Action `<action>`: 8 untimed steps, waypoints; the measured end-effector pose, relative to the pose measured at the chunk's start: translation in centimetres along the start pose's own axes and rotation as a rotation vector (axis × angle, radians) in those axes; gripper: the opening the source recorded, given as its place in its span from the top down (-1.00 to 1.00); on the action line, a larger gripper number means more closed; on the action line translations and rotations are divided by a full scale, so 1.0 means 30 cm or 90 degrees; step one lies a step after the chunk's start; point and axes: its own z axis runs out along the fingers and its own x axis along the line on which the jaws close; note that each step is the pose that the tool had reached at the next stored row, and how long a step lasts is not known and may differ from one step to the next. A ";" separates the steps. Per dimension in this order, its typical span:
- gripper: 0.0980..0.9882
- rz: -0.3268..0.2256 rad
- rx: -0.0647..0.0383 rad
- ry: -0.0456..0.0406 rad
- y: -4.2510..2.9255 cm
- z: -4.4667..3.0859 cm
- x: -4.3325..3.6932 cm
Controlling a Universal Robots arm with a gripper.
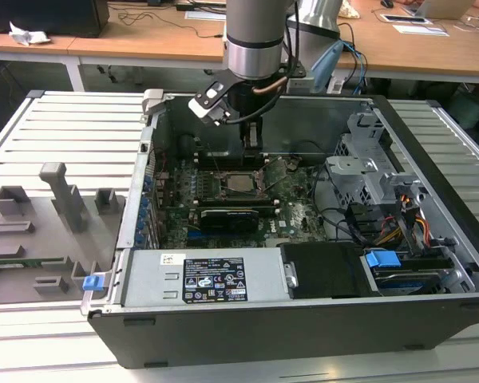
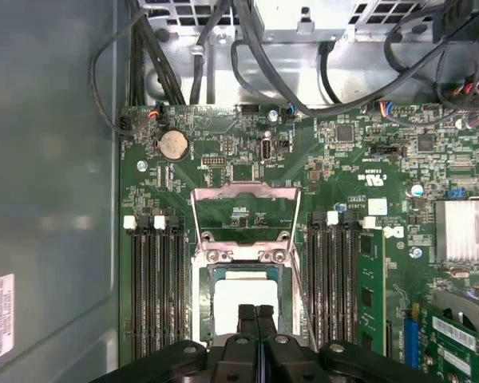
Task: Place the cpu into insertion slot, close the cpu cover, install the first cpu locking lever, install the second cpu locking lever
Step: 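Close the cpu cover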
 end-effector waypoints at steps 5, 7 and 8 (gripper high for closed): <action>0.98 0.000 0.000 0.0002 0.007 -0.029 0.001; 0.98 0.000 0.000 0.0000 0.018 -0.029 0.001; 0.98 0.000 0.000 0.0000 0.022 -0.028 0.001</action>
